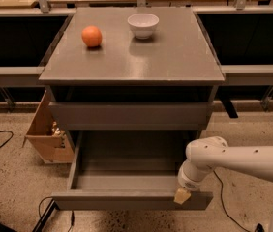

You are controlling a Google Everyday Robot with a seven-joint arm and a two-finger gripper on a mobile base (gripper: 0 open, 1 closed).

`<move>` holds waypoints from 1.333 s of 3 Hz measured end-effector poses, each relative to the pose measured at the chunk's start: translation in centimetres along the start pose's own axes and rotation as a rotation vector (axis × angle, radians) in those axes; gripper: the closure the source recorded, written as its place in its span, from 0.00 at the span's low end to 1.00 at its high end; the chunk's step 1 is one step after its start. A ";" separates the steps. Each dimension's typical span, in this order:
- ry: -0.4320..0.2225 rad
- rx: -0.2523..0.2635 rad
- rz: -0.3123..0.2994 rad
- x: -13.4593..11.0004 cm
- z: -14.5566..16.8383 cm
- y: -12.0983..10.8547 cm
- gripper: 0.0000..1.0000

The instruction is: Open middle drawer

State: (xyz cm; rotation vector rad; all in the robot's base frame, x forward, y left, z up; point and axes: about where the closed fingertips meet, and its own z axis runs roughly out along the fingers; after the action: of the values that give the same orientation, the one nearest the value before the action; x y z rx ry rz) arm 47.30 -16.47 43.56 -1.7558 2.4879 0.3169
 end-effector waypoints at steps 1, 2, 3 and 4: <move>0.026 -0.068 0.008 1.9 0.0 4.5 0.86; 0.047 -0.104 0.007 3.2 0.2 6.8 0.63; 0.047 -0.104 0.007 3.2 0.2 6.8 0.40; 0.047 -0.104 0.007 3.2 0.2 6.8 0.17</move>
Offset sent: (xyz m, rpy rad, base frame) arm -0.0366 -0.0024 0.0014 -0.0011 0.0544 0.0056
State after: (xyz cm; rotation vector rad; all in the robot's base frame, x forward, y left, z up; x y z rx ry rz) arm 39.80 -17.15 43.63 -1.8131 2.5548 0.4173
